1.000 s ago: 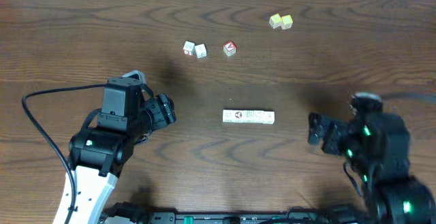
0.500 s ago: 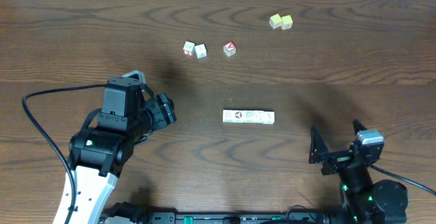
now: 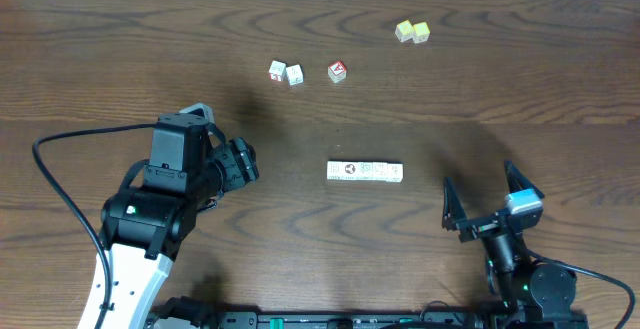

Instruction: Lift 5 blocks

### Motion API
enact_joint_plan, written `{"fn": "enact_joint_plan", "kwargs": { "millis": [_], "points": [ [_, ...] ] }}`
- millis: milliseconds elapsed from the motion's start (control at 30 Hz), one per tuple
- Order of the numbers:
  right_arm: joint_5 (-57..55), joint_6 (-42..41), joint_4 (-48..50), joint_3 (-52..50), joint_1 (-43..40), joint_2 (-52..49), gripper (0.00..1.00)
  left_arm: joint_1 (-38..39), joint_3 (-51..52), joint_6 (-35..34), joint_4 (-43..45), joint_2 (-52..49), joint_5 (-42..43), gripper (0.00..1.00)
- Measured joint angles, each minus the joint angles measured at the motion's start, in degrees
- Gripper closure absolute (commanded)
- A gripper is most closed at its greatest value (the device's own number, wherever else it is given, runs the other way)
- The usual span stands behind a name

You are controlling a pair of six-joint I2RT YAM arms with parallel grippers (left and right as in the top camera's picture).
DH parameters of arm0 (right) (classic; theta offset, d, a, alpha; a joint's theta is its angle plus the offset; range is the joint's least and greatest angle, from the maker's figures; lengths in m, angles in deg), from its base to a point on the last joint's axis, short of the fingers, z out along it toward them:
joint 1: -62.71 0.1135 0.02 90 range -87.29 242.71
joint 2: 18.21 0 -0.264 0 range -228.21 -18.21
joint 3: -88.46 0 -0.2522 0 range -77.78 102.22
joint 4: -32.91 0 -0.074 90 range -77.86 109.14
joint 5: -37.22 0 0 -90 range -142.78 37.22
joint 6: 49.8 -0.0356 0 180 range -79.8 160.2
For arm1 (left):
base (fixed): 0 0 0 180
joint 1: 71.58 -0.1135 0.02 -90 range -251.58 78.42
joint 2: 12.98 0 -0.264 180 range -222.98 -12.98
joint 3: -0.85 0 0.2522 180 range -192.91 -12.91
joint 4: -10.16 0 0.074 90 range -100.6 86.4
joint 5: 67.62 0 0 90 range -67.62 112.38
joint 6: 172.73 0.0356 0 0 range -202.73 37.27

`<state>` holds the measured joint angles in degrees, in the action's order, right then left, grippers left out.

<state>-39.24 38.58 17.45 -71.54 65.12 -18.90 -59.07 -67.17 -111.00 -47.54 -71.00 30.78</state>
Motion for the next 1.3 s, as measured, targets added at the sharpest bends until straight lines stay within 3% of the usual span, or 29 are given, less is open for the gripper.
{"fn": "enact_joint_plan", "kwargs": {
  "millis": [200,567,1300],
  "points": [
    [0.11,0.66,4.63,-4.90,0.00,0.00,0.01,0.00,0.00,-0.02,0.00,0.00,0.00,0.23],
    [-0.90,2.34,-1.36,-5.84,-0.33,-0.02,0.01,0.00,0.00,-0.02,0.00,0.00,0.00,0.23],
    [-1.57,2.36,-1.40,-5.84,-0.57,0.00,0.01,0.00,0.00,-0.02,0.00,0.00,0.00,0.23]
  ]
}}
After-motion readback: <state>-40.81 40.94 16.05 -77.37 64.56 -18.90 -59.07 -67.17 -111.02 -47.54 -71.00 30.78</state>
